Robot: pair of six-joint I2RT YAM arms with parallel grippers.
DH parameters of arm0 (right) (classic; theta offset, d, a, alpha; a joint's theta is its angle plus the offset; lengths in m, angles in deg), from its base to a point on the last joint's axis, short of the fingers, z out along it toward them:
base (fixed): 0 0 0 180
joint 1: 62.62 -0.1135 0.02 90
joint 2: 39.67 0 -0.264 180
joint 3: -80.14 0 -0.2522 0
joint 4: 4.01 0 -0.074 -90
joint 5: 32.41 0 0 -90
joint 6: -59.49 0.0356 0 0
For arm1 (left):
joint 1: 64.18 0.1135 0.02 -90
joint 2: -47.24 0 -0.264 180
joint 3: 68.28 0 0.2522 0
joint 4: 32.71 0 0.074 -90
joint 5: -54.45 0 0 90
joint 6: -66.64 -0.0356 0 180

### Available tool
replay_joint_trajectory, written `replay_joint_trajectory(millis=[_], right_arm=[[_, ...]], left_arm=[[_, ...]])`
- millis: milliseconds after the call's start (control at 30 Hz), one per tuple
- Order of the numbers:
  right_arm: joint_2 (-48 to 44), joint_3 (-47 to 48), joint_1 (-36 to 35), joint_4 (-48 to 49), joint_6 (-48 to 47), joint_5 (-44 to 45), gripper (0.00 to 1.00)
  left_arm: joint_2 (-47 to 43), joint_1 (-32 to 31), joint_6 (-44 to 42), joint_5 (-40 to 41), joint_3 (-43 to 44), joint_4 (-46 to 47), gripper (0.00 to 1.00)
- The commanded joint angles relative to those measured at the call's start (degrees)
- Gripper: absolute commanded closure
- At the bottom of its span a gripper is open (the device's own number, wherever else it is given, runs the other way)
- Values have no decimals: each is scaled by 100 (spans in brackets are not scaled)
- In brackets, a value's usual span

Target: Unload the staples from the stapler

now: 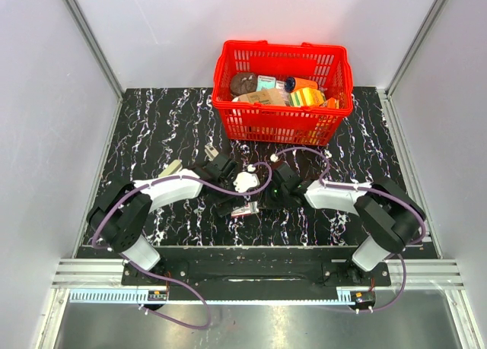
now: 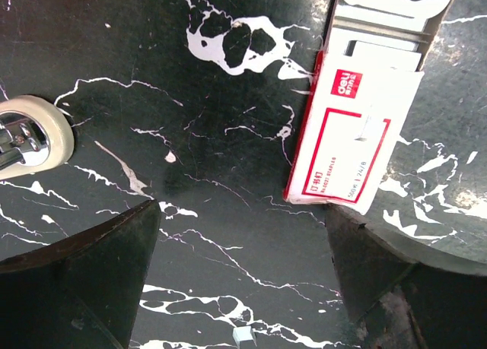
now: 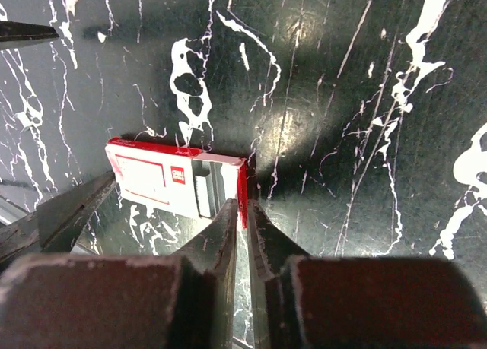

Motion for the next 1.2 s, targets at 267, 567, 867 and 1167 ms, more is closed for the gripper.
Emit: replay_joint_trajectory(millis=[267,567,867,1167], right_arm=[[370,-160,63,1005,309,-555,87],[239,-353,54,1313,433,-793,86],[-147,-827,195,1225,442,-898,63],[-412,-942,441,698,99,-960,46]], left_arm=[[146,-27,60,-160,43,375,6],[243,-53,87,-142,78,462,6],[252,-18,34,69,78,471,6],[32,193,78,-19,324,94,6]])
